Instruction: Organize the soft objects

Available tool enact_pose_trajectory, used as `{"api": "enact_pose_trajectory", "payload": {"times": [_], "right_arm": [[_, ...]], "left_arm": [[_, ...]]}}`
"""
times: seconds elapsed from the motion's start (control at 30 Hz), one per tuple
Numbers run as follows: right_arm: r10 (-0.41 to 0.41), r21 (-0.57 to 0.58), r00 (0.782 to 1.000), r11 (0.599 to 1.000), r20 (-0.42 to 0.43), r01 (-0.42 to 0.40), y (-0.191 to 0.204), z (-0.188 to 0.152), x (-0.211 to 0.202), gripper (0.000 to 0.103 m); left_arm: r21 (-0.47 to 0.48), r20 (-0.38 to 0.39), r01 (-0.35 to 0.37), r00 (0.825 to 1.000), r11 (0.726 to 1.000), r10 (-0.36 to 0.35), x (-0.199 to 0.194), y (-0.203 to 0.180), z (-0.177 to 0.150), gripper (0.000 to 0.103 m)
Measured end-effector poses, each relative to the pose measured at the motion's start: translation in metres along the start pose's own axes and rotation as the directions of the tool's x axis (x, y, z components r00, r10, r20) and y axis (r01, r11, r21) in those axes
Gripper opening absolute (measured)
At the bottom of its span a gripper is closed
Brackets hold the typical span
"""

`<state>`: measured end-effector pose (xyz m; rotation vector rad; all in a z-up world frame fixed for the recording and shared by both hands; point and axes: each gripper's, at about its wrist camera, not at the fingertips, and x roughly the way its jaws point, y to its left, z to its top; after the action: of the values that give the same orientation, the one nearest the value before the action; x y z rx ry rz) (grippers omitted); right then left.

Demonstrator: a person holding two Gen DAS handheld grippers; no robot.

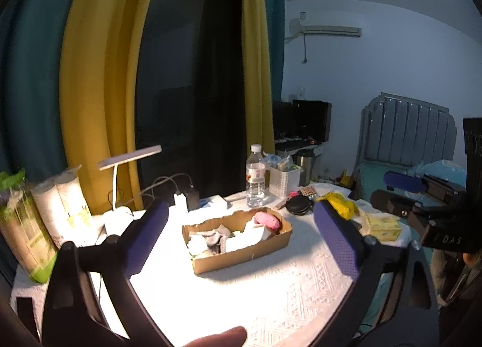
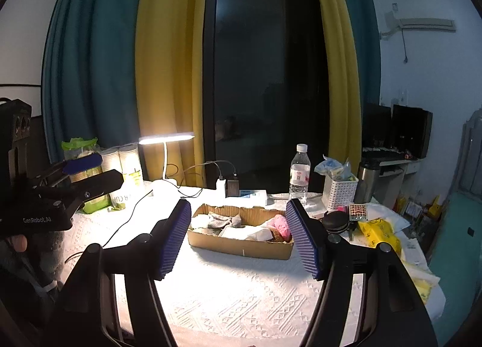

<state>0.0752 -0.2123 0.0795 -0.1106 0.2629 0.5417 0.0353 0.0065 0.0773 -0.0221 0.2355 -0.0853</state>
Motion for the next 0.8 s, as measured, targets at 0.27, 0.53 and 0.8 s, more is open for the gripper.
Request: {"api": "enact_pose_trajectory", "payload": {"times": [0.27, 0.53, 0.8], "right_arm": [[-0.01, 0.002, 1.0, 1.0, 0.003, 0.01, -0.003, -0.0003, -0.0039, 0.069], [-0.011, 0.001, 1.0, 1.0, 0.0, 0.011, -0.0028, -0.0012, -0.0039, 0.069], [-0.011, 0.002, 1.0, 1.0, -0.001, 0.011, -0.0024, -0.0009, -0.0034, 0.069]], "left_arm": [[0.002, 0.0, 0.01, 1.0, 1.0, -0.01, -0.0022, -0.0041, 0.0033, 0.098], [-0.023, -0.009, 0.026, 1.0, 0.999, -0.027, -0.0038, 0.0, 0.002, 0.098], [-0.023, -0.01, 0.028, 1.0, 0.999, -0.028, -0.0044, 0.0002, 0.0022, 0.098]]}}
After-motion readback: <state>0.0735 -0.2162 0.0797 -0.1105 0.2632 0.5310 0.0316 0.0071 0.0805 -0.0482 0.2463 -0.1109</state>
